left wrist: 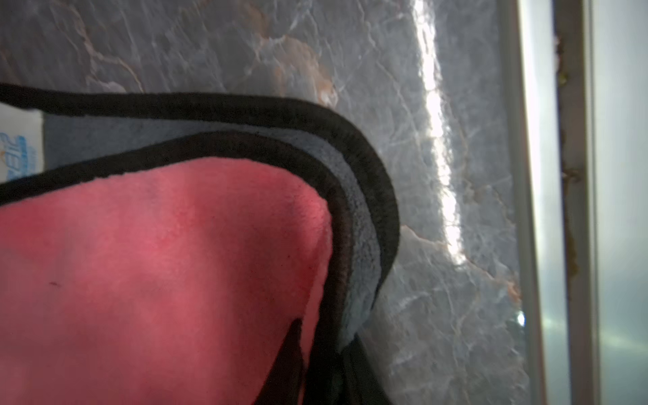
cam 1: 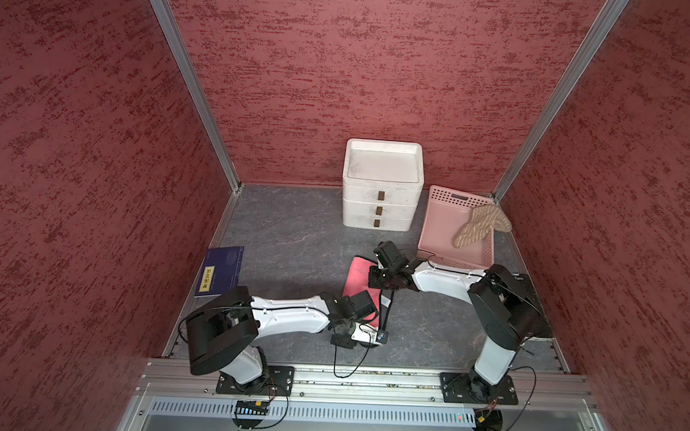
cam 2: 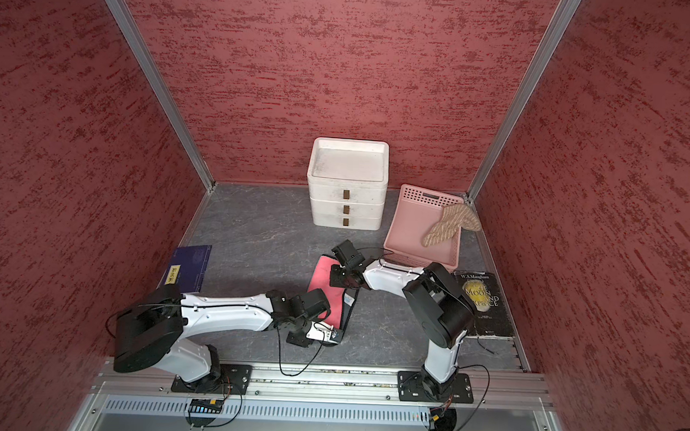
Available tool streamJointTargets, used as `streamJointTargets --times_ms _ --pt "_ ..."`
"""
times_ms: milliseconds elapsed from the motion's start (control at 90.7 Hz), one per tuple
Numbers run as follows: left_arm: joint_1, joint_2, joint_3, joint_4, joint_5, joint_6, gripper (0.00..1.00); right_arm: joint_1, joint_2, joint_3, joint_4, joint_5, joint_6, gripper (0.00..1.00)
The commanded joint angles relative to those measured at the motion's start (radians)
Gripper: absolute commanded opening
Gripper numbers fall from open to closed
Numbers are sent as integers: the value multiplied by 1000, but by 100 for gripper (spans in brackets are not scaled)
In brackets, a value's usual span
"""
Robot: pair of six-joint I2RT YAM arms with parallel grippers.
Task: Fold the square dishcloth
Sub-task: Fold the cleaning item at the center of the board.
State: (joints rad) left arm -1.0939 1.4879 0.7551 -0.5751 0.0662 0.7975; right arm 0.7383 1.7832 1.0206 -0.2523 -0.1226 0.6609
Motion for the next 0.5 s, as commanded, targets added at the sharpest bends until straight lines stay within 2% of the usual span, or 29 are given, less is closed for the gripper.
streamJointTargets --times_ms 0,264,397,485 --pt "3 -95 -14 -132 55 -15 17 61 -50 38 -34 -9 -15 4" --pt "0 -314 32 -368 112 -39 17 225 -26 -33 120 -99 91 2" --pt "-5 -373 62 -466 121 -57 17 296 2 -79 146 -109 139 0" --pt "-18 -394 82 -519 110 -76 17 304 -34 -143 199 -188 161 0"
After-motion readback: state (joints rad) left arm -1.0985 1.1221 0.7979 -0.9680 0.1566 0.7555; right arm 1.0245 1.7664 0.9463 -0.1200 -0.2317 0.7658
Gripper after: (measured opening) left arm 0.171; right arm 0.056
